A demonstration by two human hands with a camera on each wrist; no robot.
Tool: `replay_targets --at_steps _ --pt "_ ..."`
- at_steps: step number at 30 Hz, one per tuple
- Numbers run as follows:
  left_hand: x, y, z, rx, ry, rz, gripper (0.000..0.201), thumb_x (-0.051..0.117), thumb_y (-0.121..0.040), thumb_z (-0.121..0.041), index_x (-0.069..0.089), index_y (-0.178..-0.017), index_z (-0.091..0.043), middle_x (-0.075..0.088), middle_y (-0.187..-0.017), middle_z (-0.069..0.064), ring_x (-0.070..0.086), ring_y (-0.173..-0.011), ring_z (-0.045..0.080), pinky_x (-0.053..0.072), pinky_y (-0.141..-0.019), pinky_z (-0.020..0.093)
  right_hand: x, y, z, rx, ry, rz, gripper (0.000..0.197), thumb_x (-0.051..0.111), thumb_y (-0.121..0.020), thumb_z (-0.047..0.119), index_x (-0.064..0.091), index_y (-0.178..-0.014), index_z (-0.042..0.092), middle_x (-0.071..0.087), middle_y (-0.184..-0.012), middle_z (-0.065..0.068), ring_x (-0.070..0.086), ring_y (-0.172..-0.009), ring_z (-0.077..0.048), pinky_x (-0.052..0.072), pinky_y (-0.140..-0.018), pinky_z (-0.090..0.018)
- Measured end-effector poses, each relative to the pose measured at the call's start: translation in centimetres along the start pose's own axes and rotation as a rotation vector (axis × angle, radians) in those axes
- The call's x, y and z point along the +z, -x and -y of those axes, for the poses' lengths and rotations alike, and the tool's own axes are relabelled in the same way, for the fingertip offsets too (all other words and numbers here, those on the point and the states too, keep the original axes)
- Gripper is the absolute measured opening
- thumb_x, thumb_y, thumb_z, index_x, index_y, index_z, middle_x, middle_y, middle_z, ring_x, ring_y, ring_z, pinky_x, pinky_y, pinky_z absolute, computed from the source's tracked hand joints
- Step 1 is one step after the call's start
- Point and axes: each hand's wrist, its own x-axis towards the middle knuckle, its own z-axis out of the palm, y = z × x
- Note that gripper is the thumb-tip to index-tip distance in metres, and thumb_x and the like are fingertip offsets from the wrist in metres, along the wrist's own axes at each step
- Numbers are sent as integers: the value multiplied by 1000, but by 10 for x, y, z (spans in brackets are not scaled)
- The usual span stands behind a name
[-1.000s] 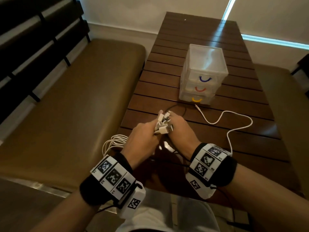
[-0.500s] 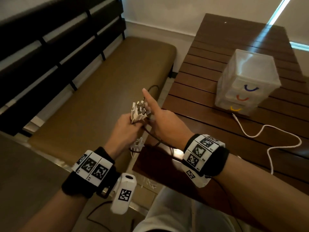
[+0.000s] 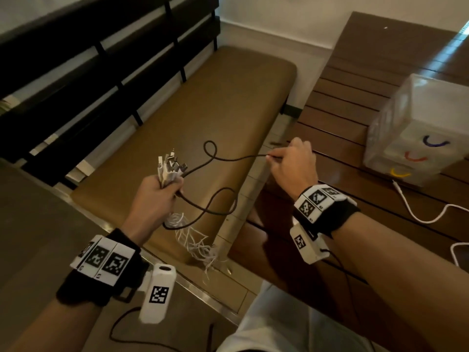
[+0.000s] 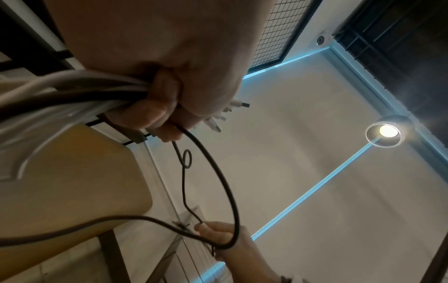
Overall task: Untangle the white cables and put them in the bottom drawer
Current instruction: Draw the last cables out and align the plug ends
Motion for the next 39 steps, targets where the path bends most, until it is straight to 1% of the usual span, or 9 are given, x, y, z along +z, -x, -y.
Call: replay_targets --at_steps 4,9,12,16,21,26,30,35,39 --pt "-13 5 3 20 -39 14 27 51 -99 -24 66 -105 -2 41 -62 8 30 -44 11 24 -47 26 -5 -22 8 95 -65 22 24 55 -95 29 75 -105 22 72 -100 -6 66 -96 -27 53 -81 -32" --pt "-45 11 9 -12 86 -6 25 48 -100 -12 68 -109 -23 48 -64 -1 29 -38 3 23 -37 17 -19 -43 1 252 3 44 21 59 -95 30 74 -107 23 71 -109 -8 65 -101 -30 53 -85 -37" --pt "-35 11 11 -16 39 6 21 49 -100 -15 68 -106 -22 49 -66 5 31 -41 7 25 -38 20 -8 -42 13 181 -82 216 29 57 -97 27 64 -124 22 66 -116 -7 64 -105 -25 54 -90 -40" --pt "-7 4 9 -10 -28 13 25 52 -99 -25 65 -98 -4 50 -73 14 33 -46 15 30 -49 30 9 -31 29 137 -247 617 62 55 -97 17 28 -152 26 61 -128 -6 69 -96 -17 59 -85 -37" --pt "3 -1 6 -68 -3 -19 20 54 -98 -25 68 -96 -10 46 -60 4 36 -42 9 35 -49 29 2 -21 22 -50 -139 529 45 53 -97 16 48 -142 23 57 -138 -2 56 -122 -17 47 -101 -30" --pt "10 -3 2 -66 -55 37 21 55 -97 -20 68 -101 -4 47 -62 9 36 -41 10 35 -49 29 -20 -8 37 -205 -248 448 40 54 -96 13 55 -134 25 62 -125 5 60 -103 -5 51 -93 -25" --pt "15 -4 -4 -86 -13 37 21 52 -98 -20 65 -104 -3 48 -74 15 36 -42 11 36 -48 29 -36 15 64 -341 -371 785 35 46 -100 13 58 -131 24 67 -122 4 60 -112 -8 46 -99 -27" --pt "19 -4 -11 -80 52 51 15 52 -99 -27 67 -100 -23 58 -71 5 34 -45 9 35 -47 28 -35 38 67 -493 -233 919 28 49 -98 46 65 -86 26 64 -74 6 60 -69 -10 52 -74 -36" --pt "15 -1 -12 -58 75 69 19 49 -101 -23 65 -111 -19 63 -70 -2 31 -41 7 32 -44 26 -32 32 47 -271 -503 734 33 42 -103 35 66 -90 17 60 -58 8 61 -59 -10 54 -72 -37"
